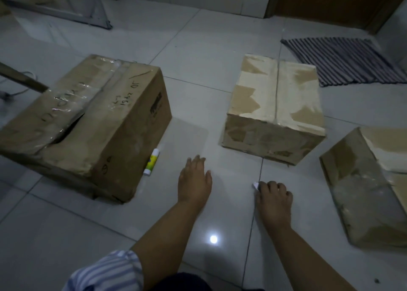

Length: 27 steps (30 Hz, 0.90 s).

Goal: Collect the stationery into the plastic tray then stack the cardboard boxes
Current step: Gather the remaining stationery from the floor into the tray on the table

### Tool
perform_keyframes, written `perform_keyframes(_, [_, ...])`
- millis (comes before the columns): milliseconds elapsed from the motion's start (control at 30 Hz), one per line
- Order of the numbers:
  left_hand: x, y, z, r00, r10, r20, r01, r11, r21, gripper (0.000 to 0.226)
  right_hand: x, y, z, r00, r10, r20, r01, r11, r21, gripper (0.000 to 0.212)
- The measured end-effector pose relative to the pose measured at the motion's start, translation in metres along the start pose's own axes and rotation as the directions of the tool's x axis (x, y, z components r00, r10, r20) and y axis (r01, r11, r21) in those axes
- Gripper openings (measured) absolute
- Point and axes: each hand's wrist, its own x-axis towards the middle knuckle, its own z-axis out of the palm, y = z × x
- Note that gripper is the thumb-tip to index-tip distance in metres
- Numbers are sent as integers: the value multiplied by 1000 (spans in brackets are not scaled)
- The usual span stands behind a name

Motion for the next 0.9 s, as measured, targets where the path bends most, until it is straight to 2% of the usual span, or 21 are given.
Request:
perform_keyframes(100, [7, -33, -8, 992, -95, -88, 106, 984, 139, 55, -8, -20, 13, 989, -139, 42, 132, 982, 139, 26])
perform_keyframes(200, [11, -62, -15, 959, -271, -79, 282, 936, 209, 65, -11, -29, 19, 977, -151, 150, 129, 981, 146, 34])
perform_keyframes(267, [13, -73, -16, 939, -342, -39, 341, 913, 225, 70, -11, -28, 20, 977, -138, 164, 110, 979, 170, 38])
perform_keyframes(367, [19, -76, -16, 939, -343, -8, 336, 916, 219, 72, -9, -28, 16, 979, -143, 144, 117, 978, 175, 37])
perform_keyframes(467, [29, -75, -15, 934, -346, -95, 358, 915, 187, 68, -9, -29, 15, 977, -135, 167, 106, 979, 174, 37])
perform_keyframes(533, [32, -77, -14, 934, -337, -121, 356, 910, 212, 58, -9, -30, 13, 975, -137, 175, 106, 979, 173, 36])
perform_keyframes(633, [28, -76, -7, 945, -312, -102, 328, 906, 267, 35, -12, -30, 12, 982, -159, 103, 141, 977, 160, 33])
perform_keyframes(733, [19, -70, 0, 966, -244, -83, 258, 902, 346, 26, -17, -28, 9, 982, -184, 38, 180, 980, 87, 25])
perform_keyframes(800, [4, -57, -4, 973, -223, -57, 231, 946, 228, 26, -19, -28, -3, 982, -182, 42, 177, 979, 96, 21])
perform_keyframes(867, [-20, -32, -25, 958, -285, -25, 284, 958, -24, 26, -19, -32, -35, 991, -131, 37, 126, 985, 117, 18])
perform_keyframes(900, [-38, -14, -44, 944, -330, 11, 328, 934, -138, 25, -23, -36, -60, 994, -102, 40, 96, 986, 136, 18])
